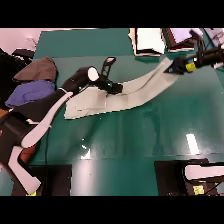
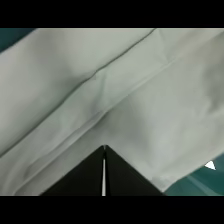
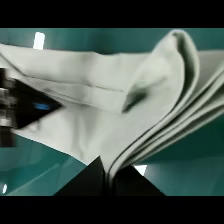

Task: Fold the shirts.

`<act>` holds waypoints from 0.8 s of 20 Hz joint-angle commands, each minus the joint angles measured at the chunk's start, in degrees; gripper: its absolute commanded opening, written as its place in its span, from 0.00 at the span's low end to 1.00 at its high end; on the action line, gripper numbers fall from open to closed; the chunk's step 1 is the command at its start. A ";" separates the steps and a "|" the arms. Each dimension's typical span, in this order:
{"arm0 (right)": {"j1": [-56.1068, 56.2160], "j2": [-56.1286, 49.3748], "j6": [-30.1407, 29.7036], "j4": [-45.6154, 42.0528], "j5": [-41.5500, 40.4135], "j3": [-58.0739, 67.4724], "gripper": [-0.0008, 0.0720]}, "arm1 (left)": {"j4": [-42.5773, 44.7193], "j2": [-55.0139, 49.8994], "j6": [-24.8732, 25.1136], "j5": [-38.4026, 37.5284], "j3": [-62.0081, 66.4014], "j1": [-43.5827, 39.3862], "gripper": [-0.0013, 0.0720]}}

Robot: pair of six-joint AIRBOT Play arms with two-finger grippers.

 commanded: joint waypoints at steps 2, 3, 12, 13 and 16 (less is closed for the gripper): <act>8.41 1.38 4.98 -0.04 0.59 10.64 0.03 | -2.99 -5.40 1.51 -1.70 3.78 -1.20 0.05; 9.77 1.38 5.62 -0.07 0.37 12.20 0.03 | -2.36 -5.60 1.95 -2.38 3.78 -1.20 0.05; 18.56 1.38 7.23 0.07 -1.11 15.47 0.03 | -0.50 -0.79 2.27 -5.99 3.91 4.83 0.05; 19.76 1.27 7.23 0.07 -2.01 15.47 0.03 | -0.22 1.53 2.29 -6.91 3.91 7.13 0.05; 25.79 -0.68 7.19 0.13 -5.07 16.13 0.03 | 1.97 10.49 2.38 -9.44 3.93 15.19 0.05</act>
